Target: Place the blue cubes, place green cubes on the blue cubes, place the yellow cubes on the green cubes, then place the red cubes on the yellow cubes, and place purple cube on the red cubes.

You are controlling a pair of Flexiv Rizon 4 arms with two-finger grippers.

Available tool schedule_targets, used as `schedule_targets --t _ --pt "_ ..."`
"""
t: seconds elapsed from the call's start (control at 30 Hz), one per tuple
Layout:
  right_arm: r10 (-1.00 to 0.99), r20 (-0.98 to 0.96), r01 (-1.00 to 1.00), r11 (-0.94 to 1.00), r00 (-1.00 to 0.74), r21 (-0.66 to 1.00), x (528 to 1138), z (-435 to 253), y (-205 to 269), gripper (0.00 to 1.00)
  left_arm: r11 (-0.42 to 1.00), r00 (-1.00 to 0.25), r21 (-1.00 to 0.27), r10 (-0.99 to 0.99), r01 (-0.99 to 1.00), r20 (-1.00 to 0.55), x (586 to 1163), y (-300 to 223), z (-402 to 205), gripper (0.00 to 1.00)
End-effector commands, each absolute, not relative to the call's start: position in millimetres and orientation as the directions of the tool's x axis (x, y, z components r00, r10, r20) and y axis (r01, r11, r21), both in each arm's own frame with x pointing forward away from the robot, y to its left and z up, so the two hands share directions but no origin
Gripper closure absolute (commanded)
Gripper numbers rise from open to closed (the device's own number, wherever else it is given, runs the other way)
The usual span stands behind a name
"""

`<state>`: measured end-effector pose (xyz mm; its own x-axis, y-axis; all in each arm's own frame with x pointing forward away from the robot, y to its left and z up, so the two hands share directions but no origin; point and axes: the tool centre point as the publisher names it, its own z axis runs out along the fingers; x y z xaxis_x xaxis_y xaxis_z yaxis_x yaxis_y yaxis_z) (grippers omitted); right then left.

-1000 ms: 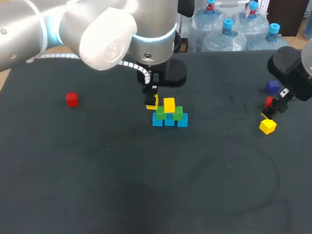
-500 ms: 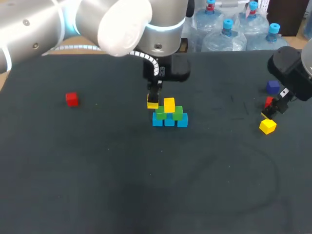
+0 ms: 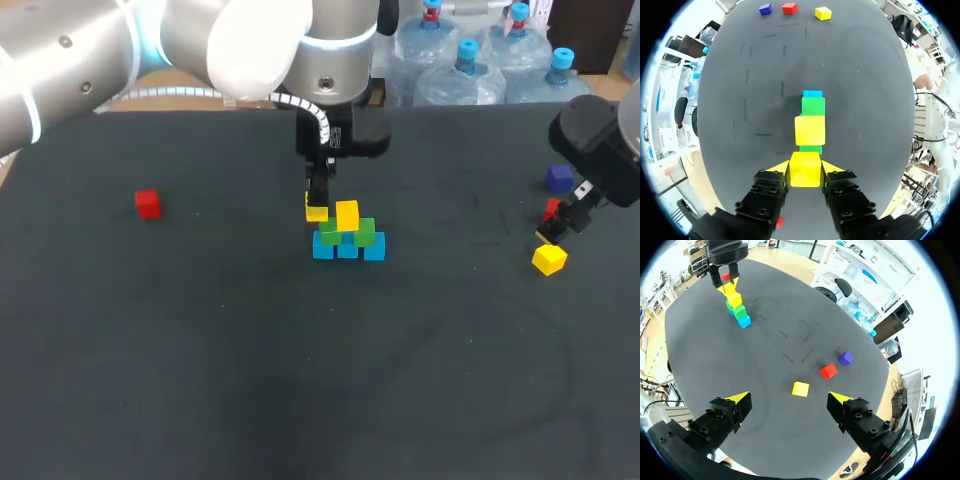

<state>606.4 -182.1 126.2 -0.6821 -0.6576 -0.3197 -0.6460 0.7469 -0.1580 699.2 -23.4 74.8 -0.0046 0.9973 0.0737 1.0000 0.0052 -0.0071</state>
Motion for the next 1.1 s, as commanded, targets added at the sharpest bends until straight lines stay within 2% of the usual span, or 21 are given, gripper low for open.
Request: schedule_targets --t 0.03,1.1 --pt "-0.656 -0.323 -0.643 0.748 -0.682 -0.162 605.7 125.3 -182.0 0.00 0.012 -0.010 -0.023 0.997 1.000 0.075 702.9 -24.8 75.0 1.00" --pt "-0.656 -0.323 -0.643 0.748 -0.682 -0.162 605.7 125.3 -182.0 0.00 -0.009 0.012 -0.044 0.997 0.999 0.072 698.1 -34.2 66.6 1.00"
